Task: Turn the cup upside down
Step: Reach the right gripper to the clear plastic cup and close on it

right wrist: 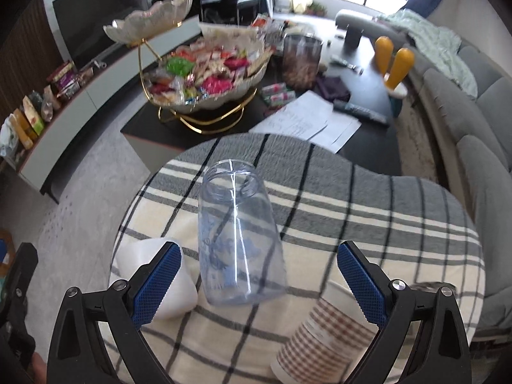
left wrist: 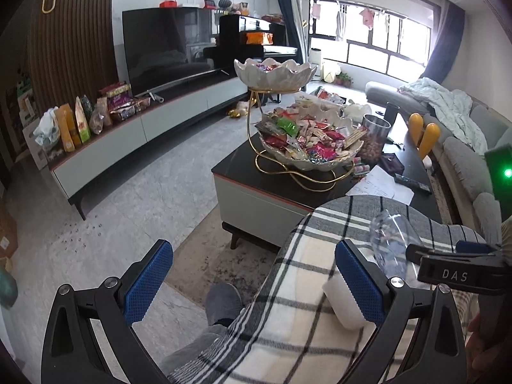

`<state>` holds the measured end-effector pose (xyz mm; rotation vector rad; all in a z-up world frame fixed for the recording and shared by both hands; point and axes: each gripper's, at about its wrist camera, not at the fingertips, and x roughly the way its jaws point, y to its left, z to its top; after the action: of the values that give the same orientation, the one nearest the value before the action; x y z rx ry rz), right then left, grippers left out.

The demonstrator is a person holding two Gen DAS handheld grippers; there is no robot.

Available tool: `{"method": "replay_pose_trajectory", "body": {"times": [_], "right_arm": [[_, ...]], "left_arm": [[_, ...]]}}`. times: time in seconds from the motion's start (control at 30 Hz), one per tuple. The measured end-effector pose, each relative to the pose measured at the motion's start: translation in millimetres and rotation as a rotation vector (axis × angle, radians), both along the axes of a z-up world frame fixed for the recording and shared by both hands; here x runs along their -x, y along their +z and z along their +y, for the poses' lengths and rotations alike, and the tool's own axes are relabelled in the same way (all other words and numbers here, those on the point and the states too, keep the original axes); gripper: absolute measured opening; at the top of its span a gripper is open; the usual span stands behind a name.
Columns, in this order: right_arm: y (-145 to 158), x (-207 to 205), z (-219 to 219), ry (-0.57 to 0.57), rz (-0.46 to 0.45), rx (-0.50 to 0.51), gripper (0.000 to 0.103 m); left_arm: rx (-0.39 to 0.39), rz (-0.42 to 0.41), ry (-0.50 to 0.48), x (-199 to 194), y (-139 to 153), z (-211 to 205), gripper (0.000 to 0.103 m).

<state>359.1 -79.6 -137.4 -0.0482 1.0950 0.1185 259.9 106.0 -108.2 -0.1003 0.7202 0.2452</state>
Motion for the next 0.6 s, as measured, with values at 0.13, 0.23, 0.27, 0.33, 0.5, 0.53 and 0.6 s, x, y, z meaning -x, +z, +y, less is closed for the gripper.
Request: {"method": "replay_pose_trajectory", "body": {"times": [0.13, 0.23, 0.27, 0.33, 0.5, 0.53, 0.6], "right_arm": [[-14.9, -16.3, 5.4, 0.015, 0.052, 0.002, 0.098], [-25.2, -26.3, 5.4, 0.017, 0.092, -0.002, 0.098], [-28.8, -29.4, 6.0, 0.017, 0.106, -0.003, 0.098], [-34.0, -33.5, 6.9, 0.019, 0.130, -0.005, 0.098], [-45.5, -41.7, 9.2, 0.023, 0.173, -0.010, 0.098], [-47.6, -42.4, 10.1, 0.026, 0.181, -0.009, 0.097], [-52.2, -43.9, 11.4, 0.029, 0.196, -0.015, 0.091]], "left_arm": [[-0.004, -0.002, -0.007, -9.3, -6.3, 1.8, 0.103], [0.002, 0.002, -0.007, -14.2, -10.3, 2.1, 0.103], [0.004, 0.003, -0.008, -15.1, -11.7, 2.6, 0.103], [0.008, 0.010, -0.006, -19.3, -14.8, 2.5, 0.103], [0.015, 0.014, 0.002, -23.3, -18.3, 5.2, 0.103], [0.016, 0.014, 0.002, -23.4, -18.7, 5.5, 0.103], [0.015, 0.013, 0.003, -23.4, -18.4, 5.2, 0.103]]}}
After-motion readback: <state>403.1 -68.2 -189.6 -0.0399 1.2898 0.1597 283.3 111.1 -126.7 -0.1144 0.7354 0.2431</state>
